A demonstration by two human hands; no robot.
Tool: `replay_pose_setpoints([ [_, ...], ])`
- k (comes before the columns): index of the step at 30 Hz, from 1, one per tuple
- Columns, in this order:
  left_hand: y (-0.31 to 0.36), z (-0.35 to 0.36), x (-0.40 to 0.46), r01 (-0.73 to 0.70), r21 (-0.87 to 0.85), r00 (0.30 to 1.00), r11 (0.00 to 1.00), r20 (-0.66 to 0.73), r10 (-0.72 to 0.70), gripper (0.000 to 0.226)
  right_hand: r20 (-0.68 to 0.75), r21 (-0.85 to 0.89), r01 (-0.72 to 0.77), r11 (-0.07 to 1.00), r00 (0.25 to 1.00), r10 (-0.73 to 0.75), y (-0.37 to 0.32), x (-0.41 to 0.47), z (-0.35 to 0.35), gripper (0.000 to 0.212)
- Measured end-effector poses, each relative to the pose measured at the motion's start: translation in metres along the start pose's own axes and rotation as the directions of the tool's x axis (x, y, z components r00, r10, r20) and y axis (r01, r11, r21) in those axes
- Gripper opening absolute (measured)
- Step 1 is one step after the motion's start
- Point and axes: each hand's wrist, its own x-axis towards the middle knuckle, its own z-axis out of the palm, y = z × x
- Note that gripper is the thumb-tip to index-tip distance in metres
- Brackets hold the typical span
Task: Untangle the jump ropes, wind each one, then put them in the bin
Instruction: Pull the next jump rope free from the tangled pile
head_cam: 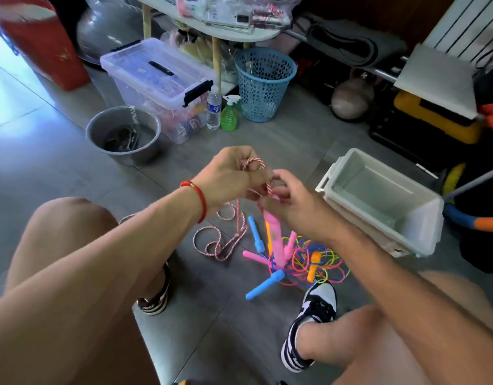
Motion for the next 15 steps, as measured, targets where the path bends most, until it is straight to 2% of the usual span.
replay_pose_setpoints([
  [2, -0.011, -0.017, -0.001, 0.045, 0.241, 0.991, 0.97, -0.135, -0.013, 0.025, -0.095, -0.08, -0.041, 0.996, 0.995, 0.033, -0.007, 0.01, 0.01, 0.041],
  [4, -0.02, -0.033, -0.009, 0.177, 0.584, 0.97, 0.792, -0.242, -0.039, 0.027, -0.167, -0.11, -0.093, 0.99, 0.983, 0.074, -0.008, 0.016, 0.013, 0.033],
  [5, -0.025, -0.04, -0.015, 0.229, 0.646, 0.962, 0.728, -0.264, -0.069, 0.033, -0.188, -0.051, -0.11, 0.993, 0.977, 0.098, -0.008, 0.019, 0.016, 0.029],
  [6, -0.029, -0.044, -0.024, 0.259, 0.6, 0.961, 0.757, -0.237, -0.141, 0.036, -0.197, 0.042, -0.141, 0.989, 0.969, 0.146, -0.007, 0.023, 0.021, 0.027],
  [8, -0.037, -0.042, -0.048, 0.321, 0.29, 0.941, 0.902, 0.012, -0.339, 0.045, -0.201, 0.174, -0.205, 0.963, 0.95, 0.239, -0.008, 0.032, 0.039, 0.028],
  [9, -0.044, -0.04, -0.059, 0.392, 0.134, 0.901, 0.91, 0.143, -0.409, 0.048, -0.214, 0.175, -0.233, 0.957, 0.939, 0.268, -0.009, 0.038, 0.05, 0.031],
  [10, -0.055, -0.038, -0.069, 0.46, 0.045, 0.865, 0.887, 0.202, -0.459, 0.044, -0.223, 0.154, -0.263, 0.952, 0.93, 0.293, -0.008, 0.045, 0.063, 0.034],
  [11, -0.068, -0.038, -0.076, 0.49, 0.019, 0.852, 0.872, 0.202, -0.483, 0.035, -0.214, 0.117, -0.292, 0.949, 0.926, 0.311, -0.006, 0.052, 0.076, 0.037],
  [13, -0.094, -0.044, -0.078, 0.498, 0.094, 0.857, 0.862, 0.098, -0.506, 0.017, -0.138, 0.011, -0.324, 0.946, 0.936, 0.323, -0.002, 0.065, 0.099, 0.039],
  [14, -0.105, -0.048, -0.075, 0.534, 0.086, 0.841, 0.841, 0.05, -0.538, 0.009, -0.101, -0.101, -0.328, 0.939, 0.943, 0.318, 0.001, 0.073, 0.107, 0.04],
  [15, -0.114, -0.057, -0.071, 0.581, 0.055, 0.814, 0.812, -0.02, -0.581, 0.011, -0.089, -0.233, -0.316, 0.92, 0.949, 0.303, 0.005, 0.082, 0.113, 0.043],
])
